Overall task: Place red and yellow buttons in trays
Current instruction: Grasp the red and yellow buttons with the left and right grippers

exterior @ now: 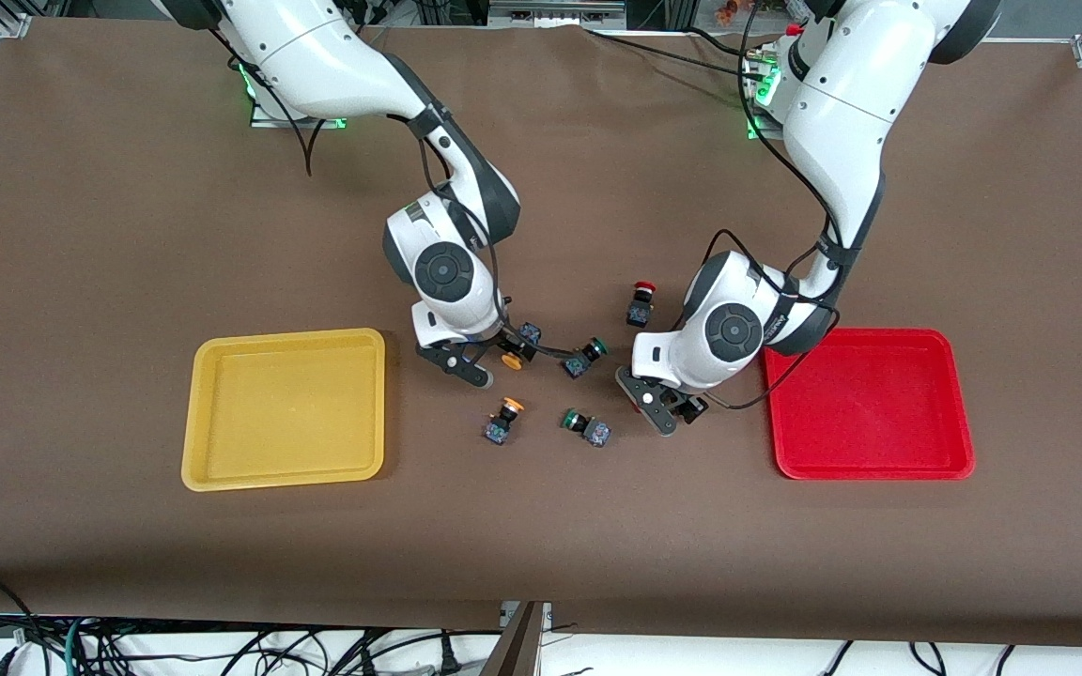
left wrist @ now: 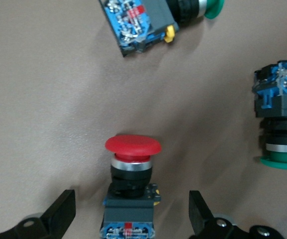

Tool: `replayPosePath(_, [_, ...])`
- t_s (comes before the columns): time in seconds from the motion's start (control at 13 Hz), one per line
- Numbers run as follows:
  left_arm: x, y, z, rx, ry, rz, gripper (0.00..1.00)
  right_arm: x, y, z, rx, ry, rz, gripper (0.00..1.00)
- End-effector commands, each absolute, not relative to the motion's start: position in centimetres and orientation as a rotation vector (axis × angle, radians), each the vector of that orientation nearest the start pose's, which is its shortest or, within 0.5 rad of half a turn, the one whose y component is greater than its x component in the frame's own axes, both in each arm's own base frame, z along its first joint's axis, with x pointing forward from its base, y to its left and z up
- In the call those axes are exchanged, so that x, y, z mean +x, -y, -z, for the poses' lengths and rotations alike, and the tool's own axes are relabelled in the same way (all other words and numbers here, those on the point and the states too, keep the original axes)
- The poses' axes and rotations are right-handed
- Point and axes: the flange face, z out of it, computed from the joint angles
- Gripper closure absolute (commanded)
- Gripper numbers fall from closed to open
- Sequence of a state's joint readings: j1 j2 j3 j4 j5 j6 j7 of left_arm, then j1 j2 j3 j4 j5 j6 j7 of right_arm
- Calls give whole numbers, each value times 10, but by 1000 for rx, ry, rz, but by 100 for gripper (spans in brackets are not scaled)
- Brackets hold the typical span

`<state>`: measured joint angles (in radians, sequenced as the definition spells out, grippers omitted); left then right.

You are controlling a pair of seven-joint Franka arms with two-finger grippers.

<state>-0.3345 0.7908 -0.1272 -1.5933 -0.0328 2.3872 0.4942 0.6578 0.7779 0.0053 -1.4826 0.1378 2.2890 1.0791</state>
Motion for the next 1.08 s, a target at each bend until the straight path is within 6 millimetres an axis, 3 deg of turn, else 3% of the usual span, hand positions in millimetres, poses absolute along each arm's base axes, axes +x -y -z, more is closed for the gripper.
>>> replayPosePath(0.0, [626, 298, -171, -2906, -1455, 15, 6, 558, -464, -202, -2923, -772, -68, 0])
replayPosePath(0.08, [626, 297, -171, -2907, -1453, 16, 55, 552, -472, -195, -2927, -752, -63, 0])
replayPosePath(0.15, [626, 297, -172, -2907, -1453, 13, 80, 554, -473, -194, -2915, -742, -43, 0])
replayPosePath(0.38, [629, 294, -177, -2909, -1447, 19, 92, 553, -473, -187, -2916, -743, -44, 0])
replayPosePath(0.46, [632, 289, -188, -2916, -1432, 31, 92, 553, -473, -186, -2925, -725, -38, 3])
replayPosePath(0.54, [632, 285, -198, -2920, -1426, -13, 92, 553, -473, -186, -2920, -736, -43, 48])
replayPosePath(0.77, [644, 242, -247, -2957, -1350, -125, 91, 553, -473, -187, -2914, -752, -47, 88])
replayPosePath(1.0, [658, 156, -285, -2995, -1280, -230, 88, 556, -472, -195, -2914, -731, -30, 93])
